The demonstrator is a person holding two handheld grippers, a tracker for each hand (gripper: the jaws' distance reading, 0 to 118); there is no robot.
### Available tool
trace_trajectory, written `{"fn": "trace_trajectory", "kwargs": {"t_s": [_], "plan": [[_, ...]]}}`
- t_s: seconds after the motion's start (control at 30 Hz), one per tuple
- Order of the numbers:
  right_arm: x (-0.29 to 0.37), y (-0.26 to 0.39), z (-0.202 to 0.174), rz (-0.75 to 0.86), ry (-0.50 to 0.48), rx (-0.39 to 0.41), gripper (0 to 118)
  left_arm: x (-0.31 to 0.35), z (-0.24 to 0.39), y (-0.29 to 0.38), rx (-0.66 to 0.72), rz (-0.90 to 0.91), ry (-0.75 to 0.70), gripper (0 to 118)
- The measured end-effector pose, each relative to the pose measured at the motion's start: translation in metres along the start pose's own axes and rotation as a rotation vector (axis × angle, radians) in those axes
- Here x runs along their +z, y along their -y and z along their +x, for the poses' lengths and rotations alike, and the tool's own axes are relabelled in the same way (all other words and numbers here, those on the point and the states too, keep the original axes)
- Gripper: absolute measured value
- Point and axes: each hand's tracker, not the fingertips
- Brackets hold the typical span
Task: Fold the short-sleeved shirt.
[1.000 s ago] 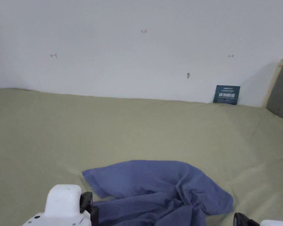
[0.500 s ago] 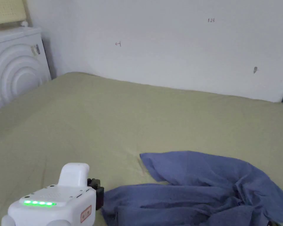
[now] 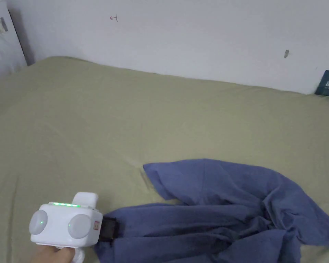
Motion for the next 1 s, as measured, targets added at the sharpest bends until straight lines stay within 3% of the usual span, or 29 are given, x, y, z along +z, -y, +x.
{"fn": "trace_trajectory", "kwargs": {"t_s": [0.07,0.1,0.13,0.17,0.2,0.47,0.5,0.57,0.67,0.73,0.8,0.87,0.9,0.93,1.0], "plan": [[-0.008,-0.003,0.009,-0.019,0.006,-0.006,5,0.011,0.003,0.005,-0.019,0.04,-0.011,103],[-0.014,-0.006,0.014,-0.037,0.027,0.001,5,0.02,0.003,0.005,-0.073,0.06,0.033,86],[-0.019,-0.01,0.021,-0.048,0.039,0.017,5,0.025,0.006,0.006,-0.069,0.087,0.028,58],[-0.028,-0.016,0.031,-0.048,0.061,0.023,5,0.026,0.009,0.007,-0.081,0.116,-0.002,18],[-0.036,-0.023,0.042,-0.048,0.087,0.018,5,0.026,0.007,0.005,-0.077,0.117,0.032,0],[-0.142,-0.094,0.135,-0.124,0.173,0.002,7,0.022,0.003,0.003,-0.056,0.066,0.077,0],[-0.158,-0.101,0.143,-0.17,0.167,-0.02,25,0.022,0.003,0.003,-0.056,0.063,0.08,0],[-0.187,-0.108,0.156,-0.258,0.083,-0.085,80,0.023,0.002,0.003,-0.051,0.059,0.085,0],[-0.22,-0.105,0.167,-0.354,0.036,-0.122,83,0.025,0.006,0.003,-0.049,0.057,0.085,0],[-0.243,-0.094,0.168,-0.46,0.081,-0.064,83,0.023,0.007,0.003,-0.054,0.054,0.079,0],[-0.26,-0.075,0.161,-0.51,0.129,-0.006,82,0.023,0.008,0.003,-0.058,0.054,0.074,0],[-0.252,-0.081,0.161,-0.461,0.124,-0.071,76,0.021,0.005,0.0,-0.054,0.05,0.075,0],[-0.244,-0.085,0.154,-0.462,0.122,-0.06,30,0.021,0.003,-0.002,-0.049,0.046,0.08,0],[-0.235,-0.089,0.153,-0.449,0.072,-0.034,4,0.024,0.0,-0.004,-0.041,0.041,0.086,0],[-0.207,-0.103,0.15,-0.357,0.098,-0.006,4,0.033,-0.008,-0.01,-0.02,0.03,0.118,0]]}}
